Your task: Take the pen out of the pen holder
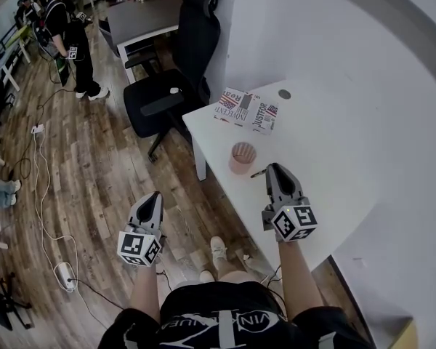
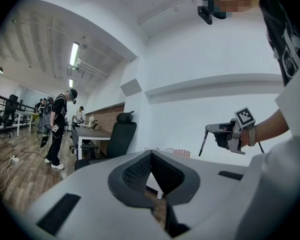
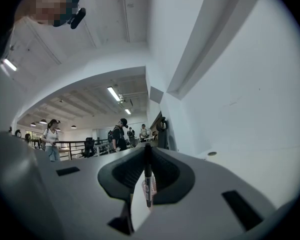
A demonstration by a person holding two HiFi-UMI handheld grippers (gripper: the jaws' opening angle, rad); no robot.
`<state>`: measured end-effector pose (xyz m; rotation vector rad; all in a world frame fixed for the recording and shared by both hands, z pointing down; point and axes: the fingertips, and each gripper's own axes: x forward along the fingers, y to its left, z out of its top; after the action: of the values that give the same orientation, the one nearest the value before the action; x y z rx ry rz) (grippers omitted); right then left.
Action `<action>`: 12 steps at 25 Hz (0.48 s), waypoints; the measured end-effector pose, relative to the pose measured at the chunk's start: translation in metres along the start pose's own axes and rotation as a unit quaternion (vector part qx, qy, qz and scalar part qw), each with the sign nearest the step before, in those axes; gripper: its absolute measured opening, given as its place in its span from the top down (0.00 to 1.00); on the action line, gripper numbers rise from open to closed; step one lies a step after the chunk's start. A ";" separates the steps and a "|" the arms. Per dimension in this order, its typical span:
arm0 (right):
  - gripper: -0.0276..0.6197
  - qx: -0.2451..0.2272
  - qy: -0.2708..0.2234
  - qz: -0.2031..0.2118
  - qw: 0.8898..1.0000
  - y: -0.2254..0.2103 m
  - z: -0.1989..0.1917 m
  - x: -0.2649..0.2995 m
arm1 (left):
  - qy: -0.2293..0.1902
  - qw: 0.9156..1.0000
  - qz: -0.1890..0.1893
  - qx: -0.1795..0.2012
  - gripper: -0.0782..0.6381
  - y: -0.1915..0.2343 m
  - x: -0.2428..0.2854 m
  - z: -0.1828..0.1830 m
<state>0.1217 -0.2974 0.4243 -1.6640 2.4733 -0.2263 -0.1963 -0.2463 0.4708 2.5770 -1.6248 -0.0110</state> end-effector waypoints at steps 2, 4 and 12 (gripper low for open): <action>0.88 -0.002 0.008 -0.002 1.000 -0.001 -0.004 -0.005 | -0.001 1.000 -0.001 0.001 0.87 -0.001 0.000 0.001; 0.88 -0.005 0.015 -0.002 1.000 -0.002 -0.008 -0.010 | -0.002 1.000 0.000 0.001 0.87 -0.001 -0.002 0.001; 0.88 -0.010 0.027 -0.008 1.000 -0.005 -0.015 -0.031 | 0.001 1.000 0.007 0.000 0.87 -0.001 -0.013 -0.002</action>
<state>0.1341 -0.2701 0.4410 -1.7075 2.5100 -0.2540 -0.2006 -0.2344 0.4719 2.5651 -1.6423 -0.0082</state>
